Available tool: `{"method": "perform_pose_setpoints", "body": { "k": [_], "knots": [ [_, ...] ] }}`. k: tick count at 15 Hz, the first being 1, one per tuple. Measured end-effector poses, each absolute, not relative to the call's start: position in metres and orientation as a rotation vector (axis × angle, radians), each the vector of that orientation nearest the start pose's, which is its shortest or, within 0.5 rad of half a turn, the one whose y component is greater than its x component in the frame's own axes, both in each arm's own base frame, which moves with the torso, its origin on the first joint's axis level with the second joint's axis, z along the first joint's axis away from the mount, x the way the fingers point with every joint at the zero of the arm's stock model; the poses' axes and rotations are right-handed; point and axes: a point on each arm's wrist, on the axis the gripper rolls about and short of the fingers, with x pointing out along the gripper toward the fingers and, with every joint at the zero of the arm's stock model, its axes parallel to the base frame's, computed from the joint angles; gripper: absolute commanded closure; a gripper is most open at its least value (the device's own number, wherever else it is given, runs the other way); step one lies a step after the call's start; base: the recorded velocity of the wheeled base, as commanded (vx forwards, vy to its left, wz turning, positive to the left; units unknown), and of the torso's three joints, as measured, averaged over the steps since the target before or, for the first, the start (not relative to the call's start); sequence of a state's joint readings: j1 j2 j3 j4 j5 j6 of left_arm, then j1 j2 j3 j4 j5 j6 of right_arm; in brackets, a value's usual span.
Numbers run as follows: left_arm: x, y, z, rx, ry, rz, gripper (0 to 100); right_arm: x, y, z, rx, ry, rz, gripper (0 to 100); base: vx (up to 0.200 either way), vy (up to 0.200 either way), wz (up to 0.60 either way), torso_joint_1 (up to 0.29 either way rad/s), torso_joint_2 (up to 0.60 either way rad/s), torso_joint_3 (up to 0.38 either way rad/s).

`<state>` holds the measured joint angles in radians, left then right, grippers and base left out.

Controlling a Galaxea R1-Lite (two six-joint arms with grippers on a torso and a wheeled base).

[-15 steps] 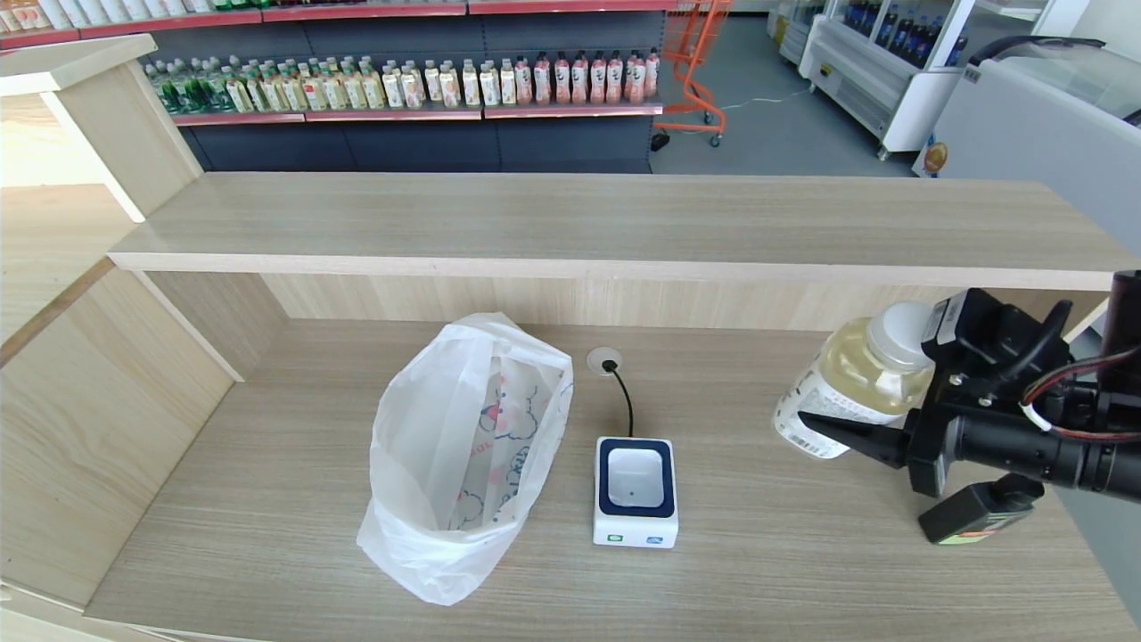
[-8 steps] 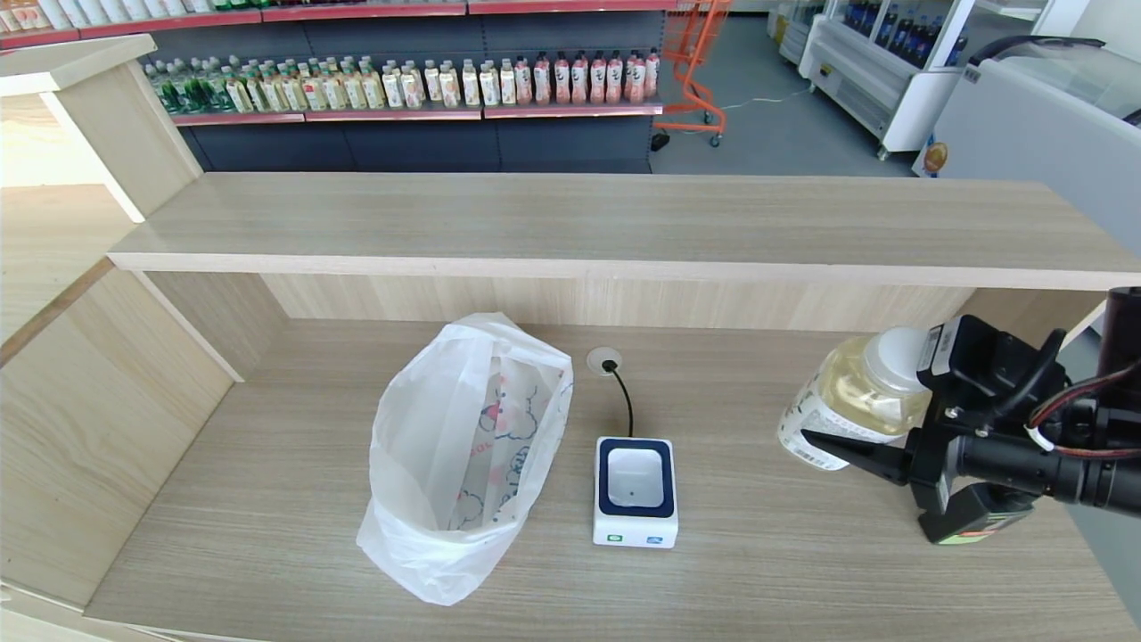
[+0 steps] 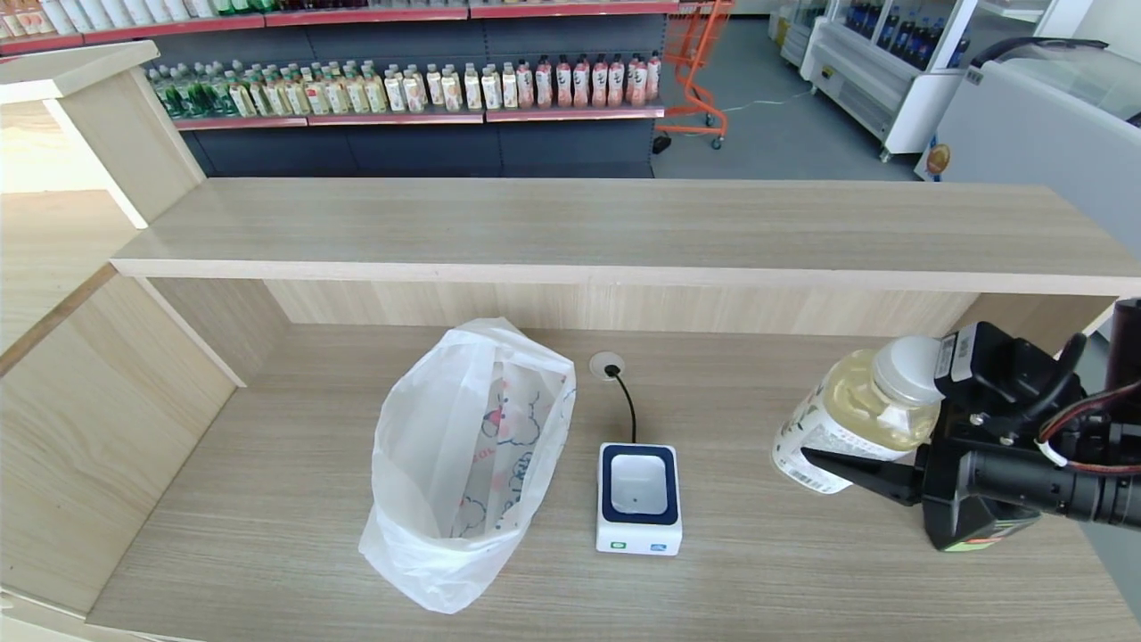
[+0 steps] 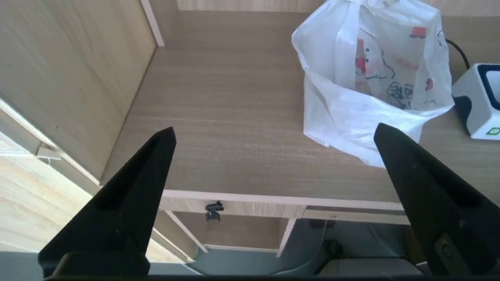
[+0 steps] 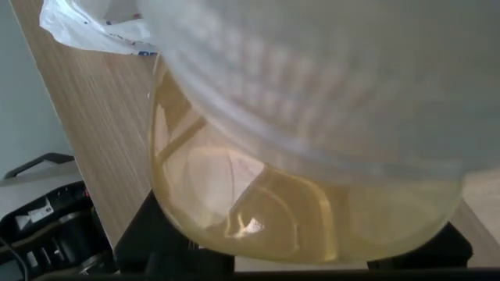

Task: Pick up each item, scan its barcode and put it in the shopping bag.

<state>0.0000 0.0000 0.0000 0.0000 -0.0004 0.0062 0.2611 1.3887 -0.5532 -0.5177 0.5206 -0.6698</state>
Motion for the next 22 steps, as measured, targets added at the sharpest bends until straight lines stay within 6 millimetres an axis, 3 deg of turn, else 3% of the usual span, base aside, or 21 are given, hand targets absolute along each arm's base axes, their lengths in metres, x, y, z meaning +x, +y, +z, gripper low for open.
{"method": "perform_pose_setpoints", "body": {
  "k": [4,13,20,22],
  "knots": [
    [-0.023,0.0,0.075,0.007,0.0,-0.003,0,0.205,0.067,0.184,-0.577,0.063,0.862,100,0.0,0.0,0.0,0.0,0.0,0.0],
    [-0.023,0.0,0.075,0.005,0.0,-0.002,0,0.225,0.071,0.181,-0.527,0.095,0.87,100,-0.178,0.0,0.0,0.001,0.0,-0.001],
    [-0.023,0.0,0.075,0.005,0.0,-0.001,0,0.248,0.075,0.181,-0.488,0.113,0.883,100,0.0,0.2,0.0,0.002,0.0,0.002],
    [-0.023,0.0,0.075,0.006,0.0,-0.002,0,0.262,0.08,0.189,-0.499,0.04,0.885,100,0.0,0.2,0.0,0.0,0.0,0.007]
  ]
}}
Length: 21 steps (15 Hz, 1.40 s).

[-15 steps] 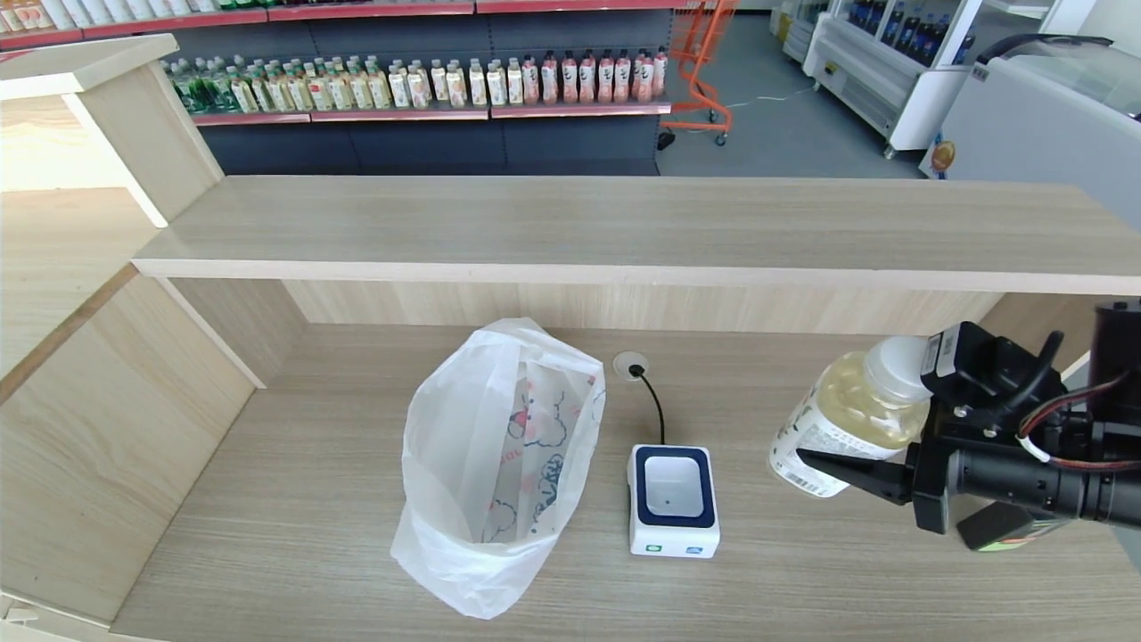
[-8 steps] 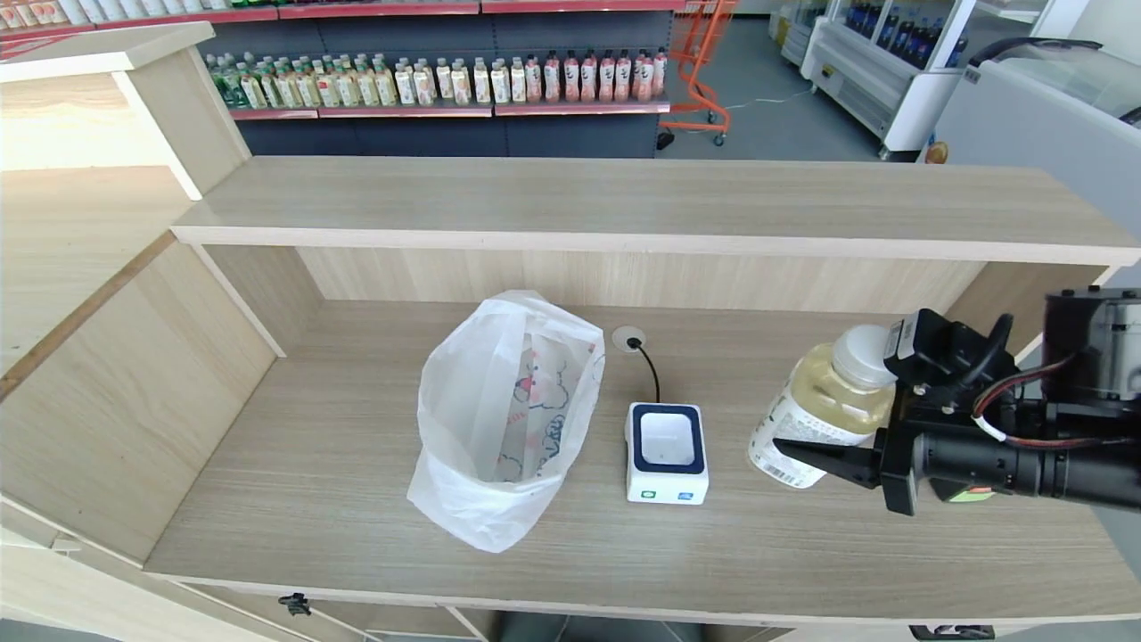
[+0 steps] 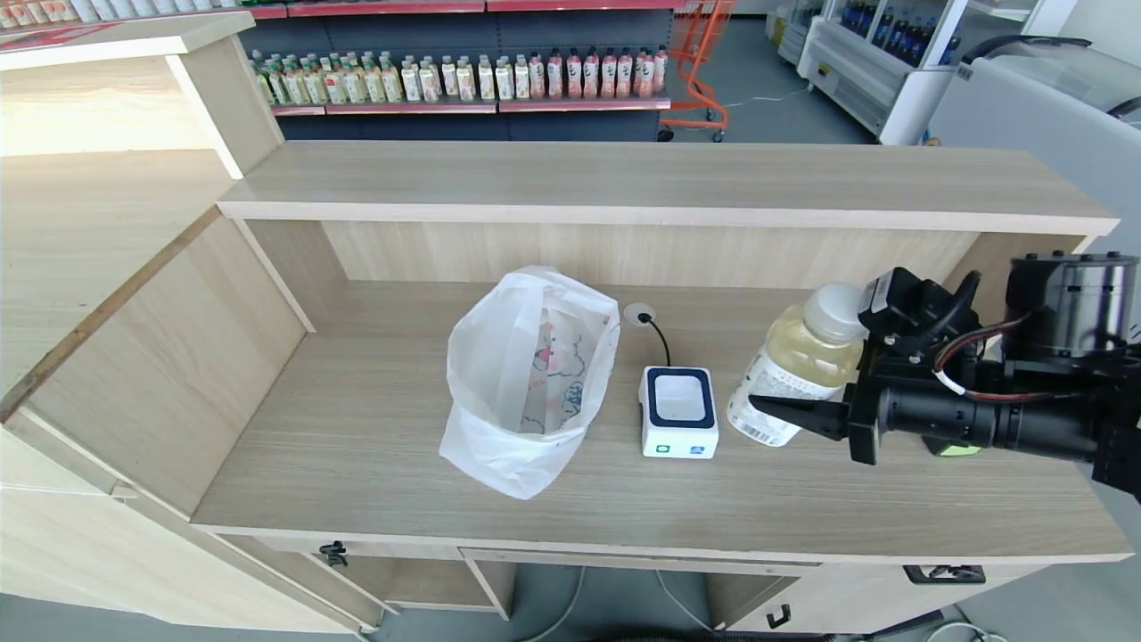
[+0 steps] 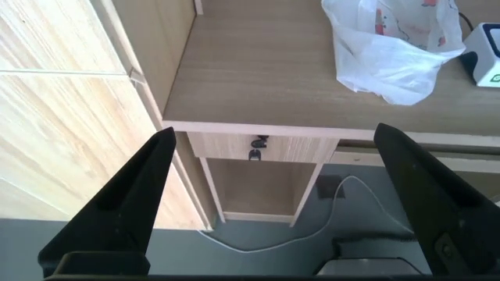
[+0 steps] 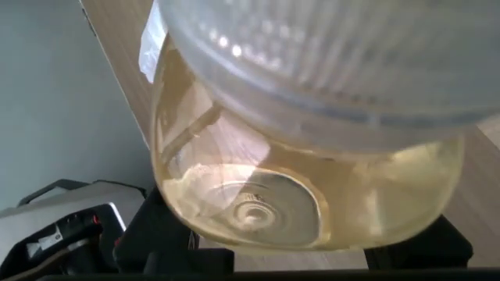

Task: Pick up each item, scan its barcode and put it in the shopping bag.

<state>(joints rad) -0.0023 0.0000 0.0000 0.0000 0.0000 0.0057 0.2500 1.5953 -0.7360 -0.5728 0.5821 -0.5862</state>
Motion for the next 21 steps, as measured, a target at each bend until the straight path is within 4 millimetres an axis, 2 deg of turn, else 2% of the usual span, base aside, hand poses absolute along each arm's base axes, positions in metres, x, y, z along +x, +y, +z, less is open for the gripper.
{"method": "perform_pose_setpoints", "body": {
  "k": [3,5,8,10,14,21],
  "knots": [
    [-0.023,0.0,0.075,0.002,0.0,-0.002,0,0.288,0.084,0.193,-0.527,-0.07,0.842,100,0.0,0.0,0.0,0.0,0.0,0.0],
    [-0.023,0.0,0.075,0.002,0.0,-0.002,0,0.303,0.085,0.187,-0.561,-0.111,0.824,100,0.0,0.0,0.0,0.0,0.0,0.0],
    [-0.023,0.0,0.075,0.003,0.0,-0.001,0,0.322,0.066,0.171,-0.695,-0.113,0.769,100,0.0,0.0,0.0,0.0,0.0,0.0],
    [-0.023,0.0,0.075,0.003,0.0,-0.002,0,0.329,0.053,0.163,-0.762,-0.102,0.736,100,0.0,0.0,0.0,0.0,0.0,0.0],
    [-0.023,0.0,0.075,0.003,0.0,-0.002,0,0.338,0.04,0.152,-0.871,-0.115,0.726,100,0.0,0.0,0.0,0.0,0.0,0.0],
    [-0.023,0.0,0.075,0.002,0.0,-0.002,0,0.355,0.04,0.138,-0.979,-0.152,0.763,100,0.0,0.0,0.0,0.0,0.0,0.0]
  ]
}}
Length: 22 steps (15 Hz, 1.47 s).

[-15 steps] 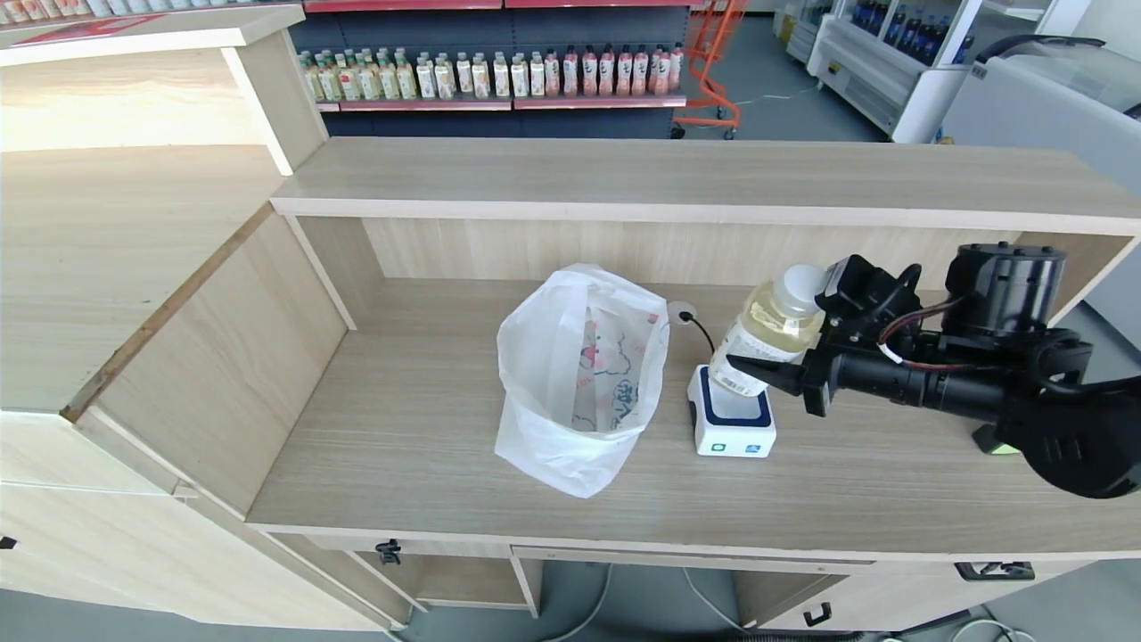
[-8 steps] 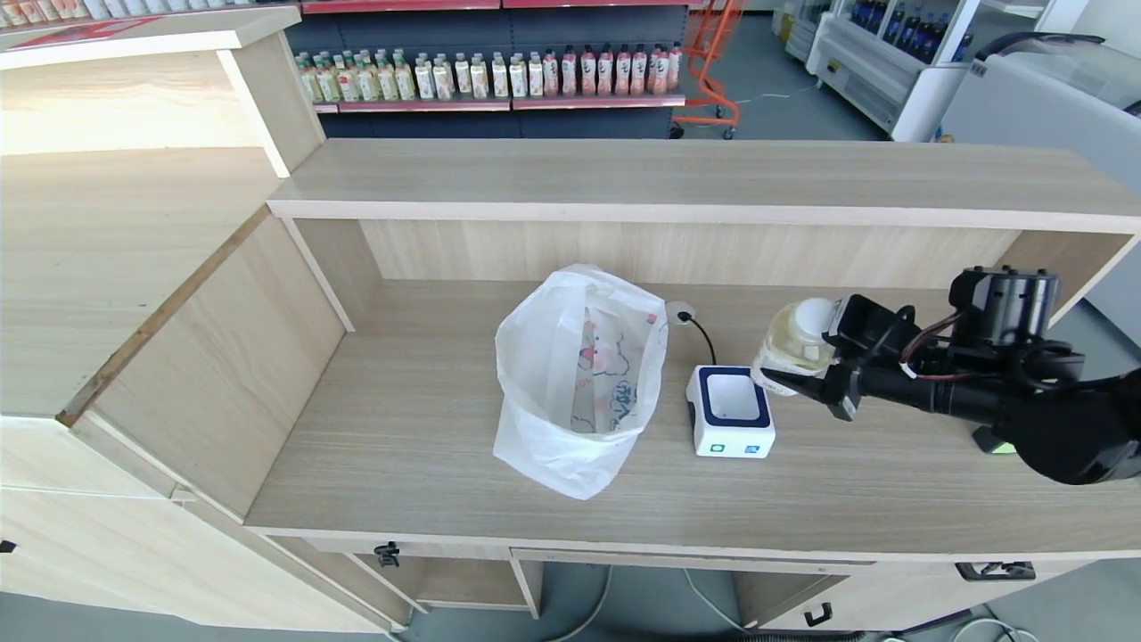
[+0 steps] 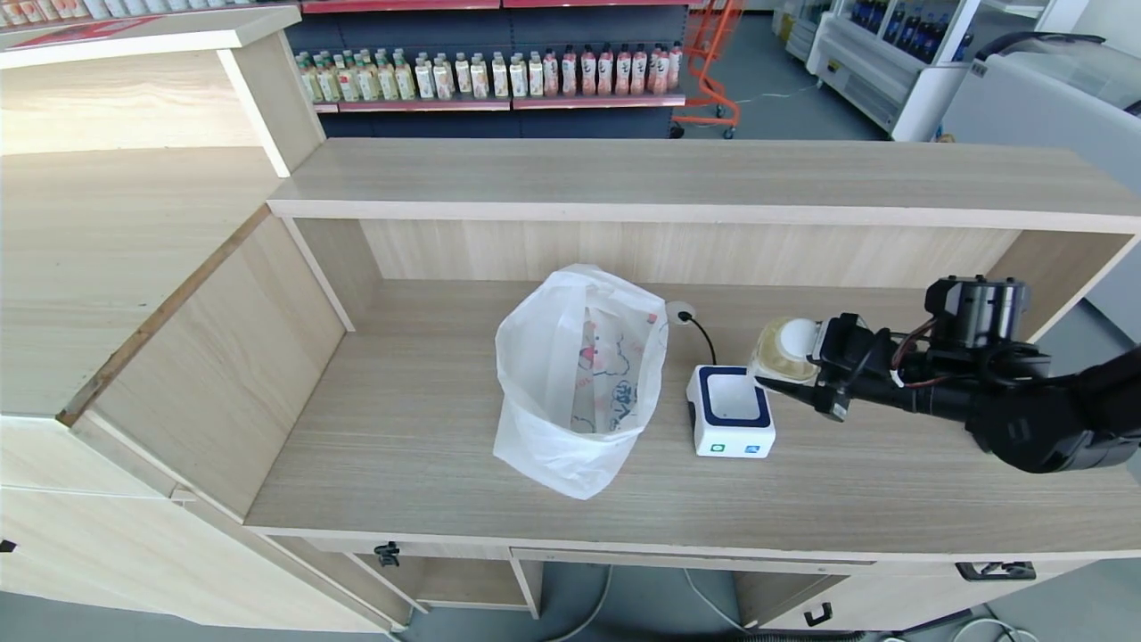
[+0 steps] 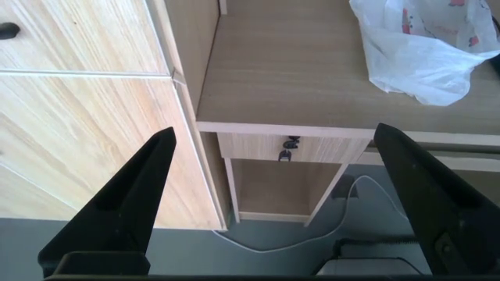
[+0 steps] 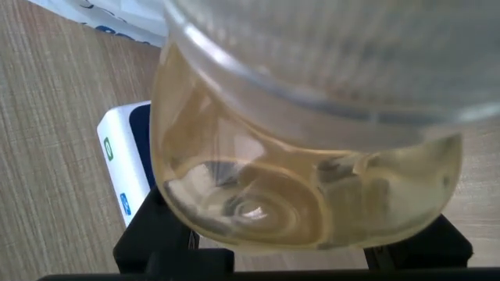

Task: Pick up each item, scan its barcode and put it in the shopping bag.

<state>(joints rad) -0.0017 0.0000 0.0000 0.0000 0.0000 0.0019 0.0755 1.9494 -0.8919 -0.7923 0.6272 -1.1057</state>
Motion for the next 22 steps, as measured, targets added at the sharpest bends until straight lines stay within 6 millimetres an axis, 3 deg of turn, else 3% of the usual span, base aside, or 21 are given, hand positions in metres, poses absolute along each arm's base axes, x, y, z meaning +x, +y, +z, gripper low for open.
{"method": "perform_pose_setpoints", "body": {
  "k": [17,20,22],
  "knots": [
    [-0.023,0.0,0.075,0.002,0.0,-0.002,0,0.379,0.056,0.113,-1.03,-0.2,0.832,100,0.0,0.0,0.0,0.0,0.0,0.0],
    [-0.023,0.0,0.075,0.002,0.0,-0.002,0,0.381,0.056,0.12,-0.964,-0.183,0.822,100,0.0,0.0,0.0,0.0,0.0,0.0],
    [-0.023,0.0,0.075,0.002,0.0,-0.002,0,0.382,0.057,0.137,-0.825,-0.162,0.799,100,0.0,0.0,0.0,0.0,0.0,0.0]
  ]
}}
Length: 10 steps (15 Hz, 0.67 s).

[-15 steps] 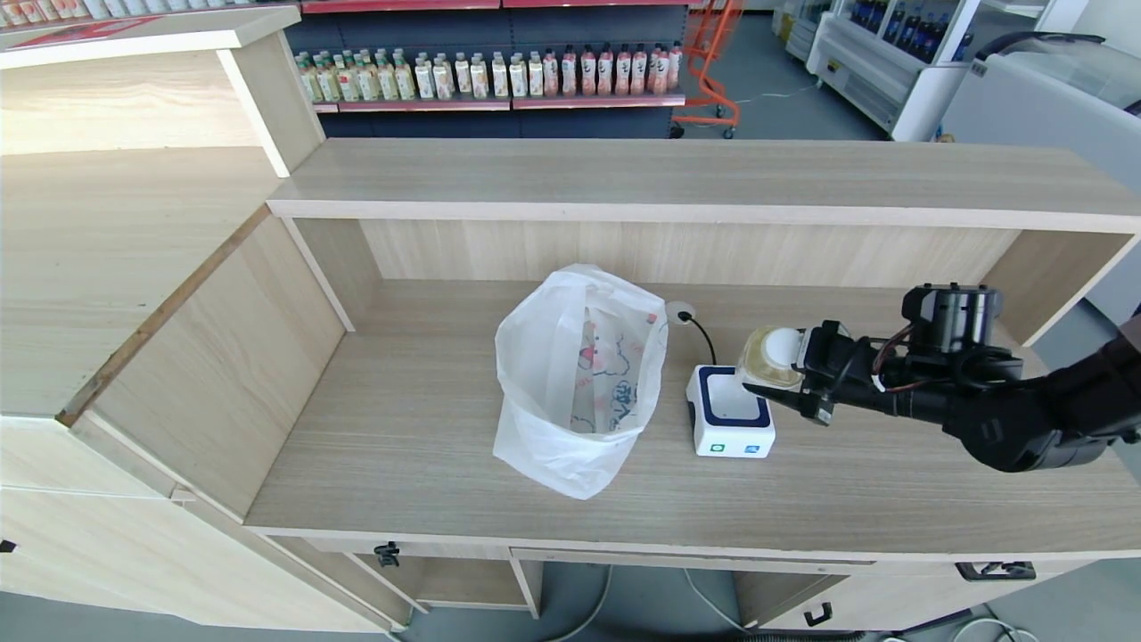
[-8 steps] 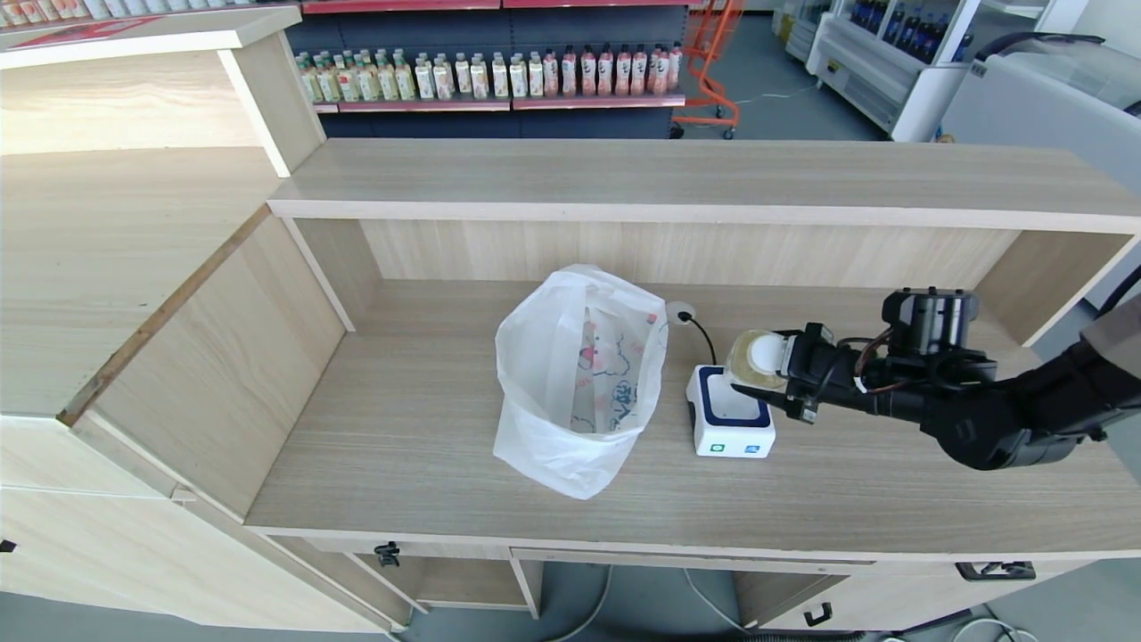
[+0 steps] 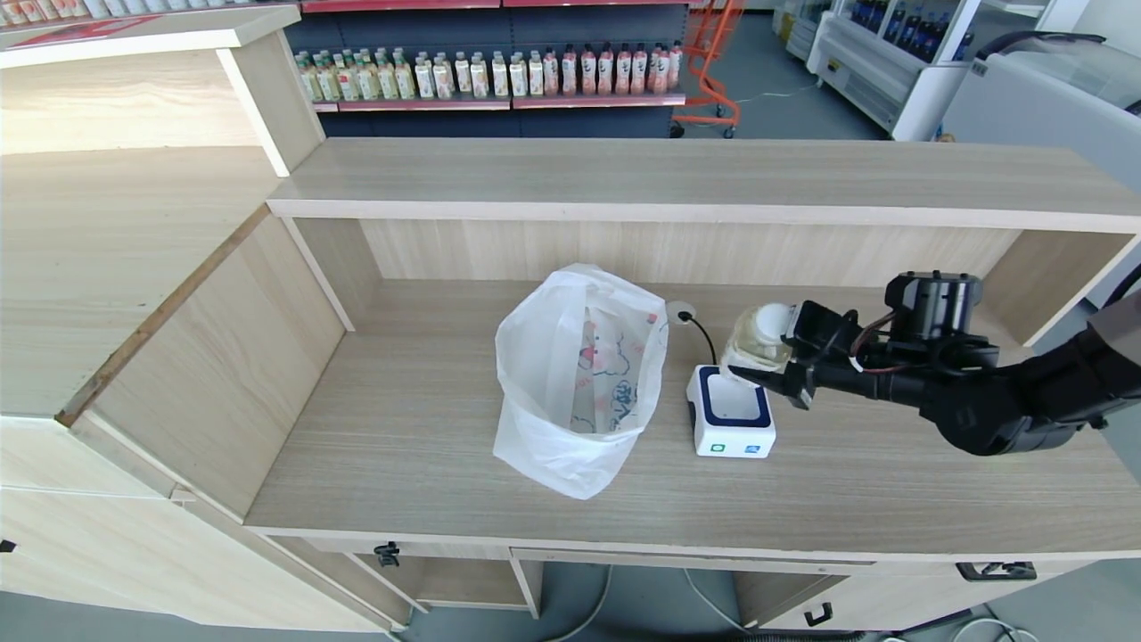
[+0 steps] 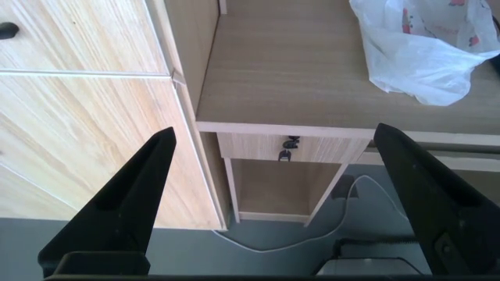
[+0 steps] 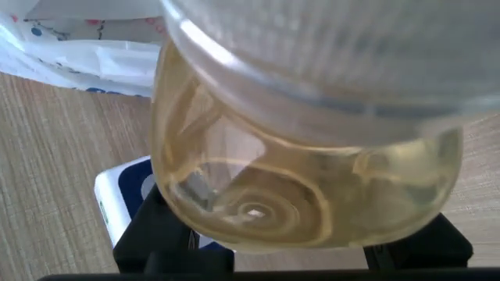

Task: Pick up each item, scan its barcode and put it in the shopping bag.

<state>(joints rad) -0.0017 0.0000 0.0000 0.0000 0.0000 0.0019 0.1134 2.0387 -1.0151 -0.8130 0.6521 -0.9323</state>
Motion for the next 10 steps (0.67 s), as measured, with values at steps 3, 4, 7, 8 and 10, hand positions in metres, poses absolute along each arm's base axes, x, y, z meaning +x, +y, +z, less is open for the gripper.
{"method": "perform_pose_setpoints", "body": {
  "k": [3,4,7,8,10],
  "knots": [
    [-0.023,0.0,0.075,0.002,0.0,-0.002,0,0.378,0.059,0.168,-0.53,-0.106,0.748,100,0.0,0.0,0.0,0.0,0.0,0.0],
    [-0.023,0.0,0.075,0.002,0.0,-0.002,0,0.376,0.063,0.177,-0.41,-0.082,0.743,100,0.0,0.0,0.0,0.0,0.0,0.0],
    [-0.023,0.0,0.075,0.003,0.0,-0.002,0,0.365,0.079,0.198,-0.115,-0.05,0.687,100,0.0,0.0,0.0,0.0,0.0,0.0],
    [-0.023,0.0,0.075,0.003,0.0,-0.002,0,0.363,0.084,0.201,-0.055,-0.043,0.647,100,0.0,0.0,0.0,0.0,0.0,0.0],
    [-0.023,0.0,0.075,0.002,0.0,-0.002,0,0.358,0.089,0.2,-0.021,-0.03,0.64,100,0.0,0.0,0.0,0.0,0.0,0.0]
  ]
}}
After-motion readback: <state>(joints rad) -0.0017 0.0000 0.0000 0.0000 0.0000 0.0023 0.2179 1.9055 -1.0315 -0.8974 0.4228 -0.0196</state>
